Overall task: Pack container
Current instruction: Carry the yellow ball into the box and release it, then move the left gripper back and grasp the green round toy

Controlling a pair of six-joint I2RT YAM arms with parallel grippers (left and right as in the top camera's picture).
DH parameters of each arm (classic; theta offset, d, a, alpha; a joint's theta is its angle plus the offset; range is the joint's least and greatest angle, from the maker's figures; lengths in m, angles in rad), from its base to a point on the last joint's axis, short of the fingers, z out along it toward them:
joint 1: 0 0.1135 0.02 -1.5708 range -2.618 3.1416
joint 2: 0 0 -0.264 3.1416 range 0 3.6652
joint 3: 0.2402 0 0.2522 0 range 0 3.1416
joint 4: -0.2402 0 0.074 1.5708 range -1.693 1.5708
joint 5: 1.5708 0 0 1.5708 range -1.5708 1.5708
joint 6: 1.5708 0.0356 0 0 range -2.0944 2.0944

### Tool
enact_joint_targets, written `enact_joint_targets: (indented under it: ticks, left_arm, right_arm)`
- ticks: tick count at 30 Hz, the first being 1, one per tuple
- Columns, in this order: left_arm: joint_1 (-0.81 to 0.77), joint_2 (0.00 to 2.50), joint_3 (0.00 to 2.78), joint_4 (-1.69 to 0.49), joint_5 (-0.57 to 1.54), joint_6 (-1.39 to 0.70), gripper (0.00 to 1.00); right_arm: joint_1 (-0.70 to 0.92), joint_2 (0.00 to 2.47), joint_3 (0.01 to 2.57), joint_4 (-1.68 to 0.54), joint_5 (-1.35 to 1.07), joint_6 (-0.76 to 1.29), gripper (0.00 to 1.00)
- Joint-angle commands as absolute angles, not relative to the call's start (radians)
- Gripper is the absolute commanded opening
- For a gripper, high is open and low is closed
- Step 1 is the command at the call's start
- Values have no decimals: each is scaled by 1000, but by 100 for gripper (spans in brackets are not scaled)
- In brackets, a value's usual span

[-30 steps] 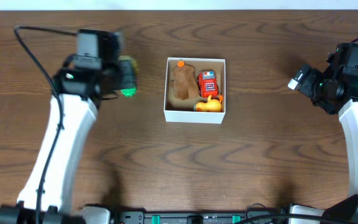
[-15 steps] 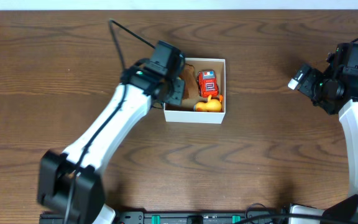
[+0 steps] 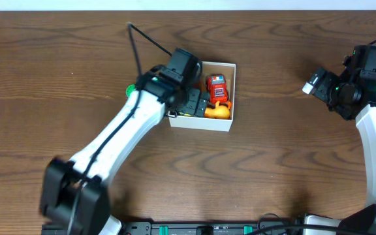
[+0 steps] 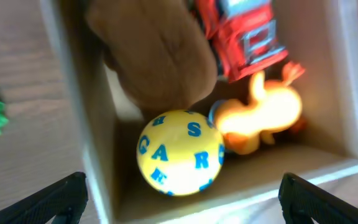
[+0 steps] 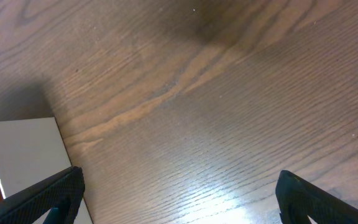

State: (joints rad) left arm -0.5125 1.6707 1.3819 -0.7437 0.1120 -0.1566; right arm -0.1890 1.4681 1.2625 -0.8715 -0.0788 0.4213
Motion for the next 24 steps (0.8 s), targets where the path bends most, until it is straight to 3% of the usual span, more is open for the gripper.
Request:
enact_joint_targets:
  ticks: [1,7,12,17,20,24]
  left_arm:
    - [-492,1567,1388,-752,91,-150,98]
    - [-408,1512,1387,-838,-167,-150,98]
    - [-262,1563,1381,-849,-136,-152,100]
    - [-157,1632,1381,-817,-120,-151,77]
    - [-112,1697,1381,-761,-88,-151,77]
    - [-94,1811,1381,-667,8,-150,85]
  right_arm:
    - [-193,1470,1257,-872,-83,433,99]
    - [-193,1470,1257,-872,-83,433,99]
    - [-193,1470,1257,-872,-83,433,99]
    - [-193,1470,1257,-872,-83,433,99]
    - [-193,1470,1257,-872,-83,433,99]
    - [-193,1470,1257,-872,-83,433,99]
